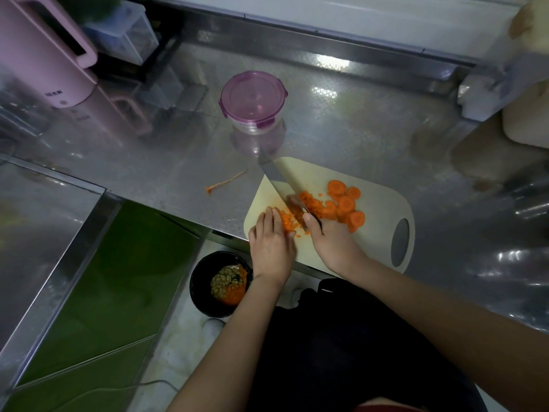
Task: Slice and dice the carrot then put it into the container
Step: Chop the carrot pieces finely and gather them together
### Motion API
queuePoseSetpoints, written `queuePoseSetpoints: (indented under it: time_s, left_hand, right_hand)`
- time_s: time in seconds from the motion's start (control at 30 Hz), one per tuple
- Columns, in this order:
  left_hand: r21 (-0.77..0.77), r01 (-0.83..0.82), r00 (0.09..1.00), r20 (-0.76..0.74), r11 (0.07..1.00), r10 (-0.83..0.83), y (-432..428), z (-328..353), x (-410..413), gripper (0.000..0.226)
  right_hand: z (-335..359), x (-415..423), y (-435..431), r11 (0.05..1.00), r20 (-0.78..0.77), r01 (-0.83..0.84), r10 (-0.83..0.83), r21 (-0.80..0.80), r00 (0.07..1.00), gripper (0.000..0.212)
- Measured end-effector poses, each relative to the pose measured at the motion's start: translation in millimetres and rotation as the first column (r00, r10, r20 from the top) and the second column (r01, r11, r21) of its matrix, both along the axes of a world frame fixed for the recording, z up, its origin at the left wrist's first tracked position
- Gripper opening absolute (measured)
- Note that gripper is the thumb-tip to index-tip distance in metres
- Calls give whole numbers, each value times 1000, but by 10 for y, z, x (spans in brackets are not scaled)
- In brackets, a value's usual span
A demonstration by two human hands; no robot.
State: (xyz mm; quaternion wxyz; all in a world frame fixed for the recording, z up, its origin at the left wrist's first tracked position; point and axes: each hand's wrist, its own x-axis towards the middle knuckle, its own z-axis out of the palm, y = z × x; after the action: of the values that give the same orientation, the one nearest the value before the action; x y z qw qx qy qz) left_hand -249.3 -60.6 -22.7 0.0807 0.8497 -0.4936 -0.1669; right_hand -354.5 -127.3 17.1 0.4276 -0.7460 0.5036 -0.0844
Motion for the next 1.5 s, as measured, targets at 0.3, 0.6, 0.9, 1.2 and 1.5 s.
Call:
queuePoseSetpoints:
  time_s: [0.3,0.6,0.9,1.2,1.5]
  left_hand:
    - [-31,-2,1000,-1,1000,2,44,-39,24,53]
    - [45,61,998,21,997,-62,10,15,11,53]
    - [66,84,996,23,994,-85,29,28,28,52]
    - [-97,10,998,-57,995,-16,39,-46,52,44]
    - [-175,-60,975,-221,983,20,13,-22,123,73]
  right_hand:
    - [-44,-37,37,998,-116,-62,62,8,991,57]
    - [-94,7,49,998,-209,-68,65,-7,976,56]
    - [-91,129,61,996,-249,-90,81,-23,965,56]
    - [-96,72,-52,997,-176,-71,74,24,982,56]
    - [11,-52,-98,999,-54,-40,42,34,998,53]
